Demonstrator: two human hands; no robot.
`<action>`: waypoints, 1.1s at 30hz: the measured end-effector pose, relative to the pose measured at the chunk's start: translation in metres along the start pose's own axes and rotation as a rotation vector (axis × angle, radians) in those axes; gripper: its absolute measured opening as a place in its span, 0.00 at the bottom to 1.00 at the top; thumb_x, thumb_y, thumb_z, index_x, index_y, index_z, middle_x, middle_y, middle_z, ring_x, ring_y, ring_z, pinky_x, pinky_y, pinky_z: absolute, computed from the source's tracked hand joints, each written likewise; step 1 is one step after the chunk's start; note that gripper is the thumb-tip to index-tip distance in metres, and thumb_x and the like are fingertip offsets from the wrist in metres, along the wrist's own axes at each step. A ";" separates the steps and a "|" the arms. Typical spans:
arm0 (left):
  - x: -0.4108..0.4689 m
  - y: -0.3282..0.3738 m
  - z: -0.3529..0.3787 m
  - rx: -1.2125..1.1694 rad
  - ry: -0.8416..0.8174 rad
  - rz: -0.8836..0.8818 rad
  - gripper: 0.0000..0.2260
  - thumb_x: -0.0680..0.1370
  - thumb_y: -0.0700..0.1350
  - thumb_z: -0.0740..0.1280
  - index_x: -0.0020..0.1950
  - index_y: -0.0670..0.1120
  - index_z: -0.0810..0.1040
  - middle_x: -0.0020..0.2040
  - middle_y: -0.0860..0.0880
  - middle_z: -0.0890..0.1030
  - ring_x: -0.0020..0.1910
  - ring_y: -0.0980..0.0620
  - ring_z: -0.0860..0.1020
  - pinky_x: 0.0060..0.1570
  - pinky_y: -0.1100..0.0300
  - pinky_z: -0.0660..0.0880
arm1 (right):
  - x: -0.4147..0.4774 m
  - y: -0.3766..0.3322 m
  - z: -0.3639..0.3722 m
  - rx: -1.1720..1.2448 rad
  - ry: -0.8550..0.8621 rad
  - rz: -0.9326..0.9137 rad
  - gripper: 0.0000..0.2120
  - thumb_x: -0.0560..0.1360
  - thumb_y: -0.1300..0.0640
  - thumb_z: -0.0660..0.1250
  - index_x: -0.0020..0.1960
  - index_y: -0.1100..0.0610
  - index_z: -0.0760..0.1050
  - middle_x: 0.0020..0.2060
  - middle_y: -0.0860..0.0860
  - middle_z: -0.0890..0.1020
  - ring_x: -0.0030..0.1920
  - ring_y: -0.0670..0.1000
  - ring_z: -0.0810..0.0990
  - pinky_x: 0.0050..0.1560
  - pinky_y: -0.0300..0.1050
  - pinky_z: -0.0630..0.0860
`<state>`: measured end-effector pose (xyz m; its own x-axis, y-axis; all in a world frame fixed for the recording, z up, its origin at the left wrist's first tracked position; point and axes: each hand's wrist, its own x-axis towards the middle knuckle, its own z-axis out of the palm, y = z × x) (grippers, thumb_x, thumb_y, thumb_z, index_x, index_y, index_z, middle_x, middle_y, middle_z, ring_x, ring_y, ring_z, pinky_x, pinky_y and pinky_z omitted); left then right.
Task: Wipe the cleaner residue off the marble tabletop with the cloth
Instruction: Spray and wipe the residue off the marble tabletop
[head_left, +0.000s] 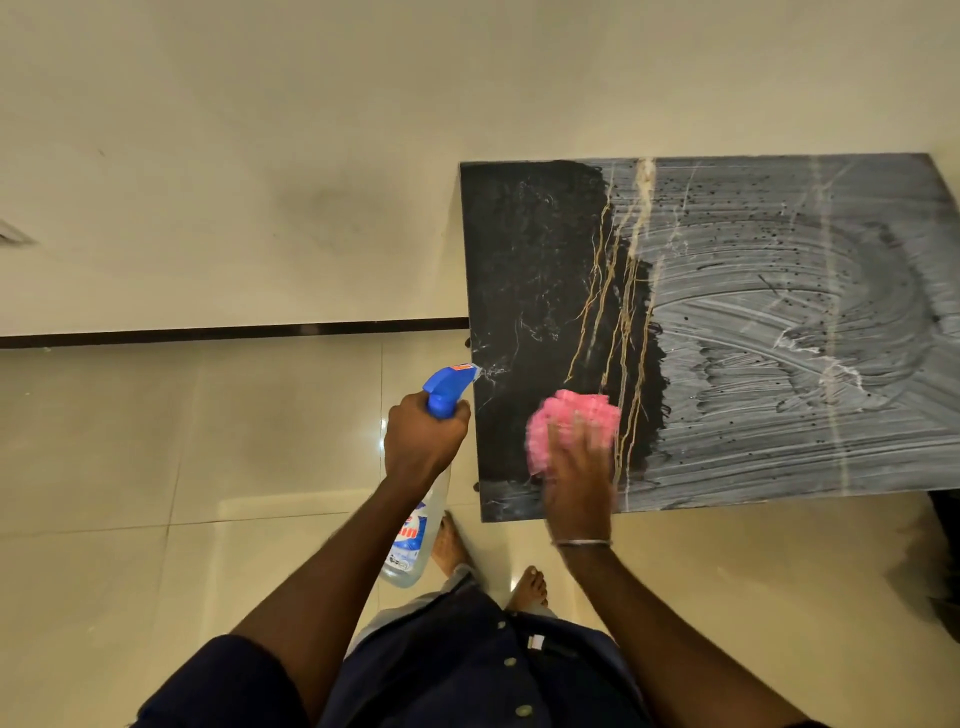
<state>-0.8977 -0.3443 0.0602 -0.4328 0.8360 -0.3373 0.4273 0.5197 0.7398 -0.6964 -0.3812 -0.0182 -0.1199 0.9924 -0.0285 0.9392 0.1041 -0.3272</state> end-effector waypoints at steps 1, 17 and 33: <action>-0.003 -0.001 0.001 0.000 0.011 -0.008 0.09 0.75 0.49 0.70 0.43 0.45 0.74 0.30 0.49 0.73 0.28 0.53 0.72 0.32 0.63 0.70 | -0.006 -0.015 0.004 0.025 -0.028 -0.079 0.33 0.74 0.64 0.58 0.77 0.51 0.57 0.76 0.59 0.60 0.77 0.63 0.53 0.72 0.67 0.59; -0.055 0.001 0.039 -0.018 0.017 -0.029 0.10 0.75 0.50 0.70 0.47 0.44 0.76 0.34 0.47 0.76 0.32 0.51 0.75 0.36 0.61 0.72 | -0.017 0.088 -0.031 0.051 -0.044 -0.195 0.38 0.69 0.65 0.71 0.75 0.51 0.61 0.74 0.57 0.65 0.75 0.61 0.59 0.71 0.63 0.61; -0.085 0.017 0.072 -0.031 0.007 -0.015 0.10 0.75 0.49 0.70 0.49 0.44 0.76 0.35 0.47 0.78 0.31 0.53 0.76 0.36 0.62 0.73 | -0.032 0.081 -0.025 0.078 0.008 -0.143 0.40 0.68 0.67 0.68 0.76 0.49 0.59 0.75 0.58 0.63 0.76 0.62 0.57 0.71 0.64 0.61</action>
<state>-0.7962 -0.3934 0.0595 -0.4441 0.8271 -0.3444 0.3964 0.5261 0.7524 -0.6082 -0.4029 -0.0208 -0.2479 0.9683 0.0312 0.8847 0.2393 -0.4000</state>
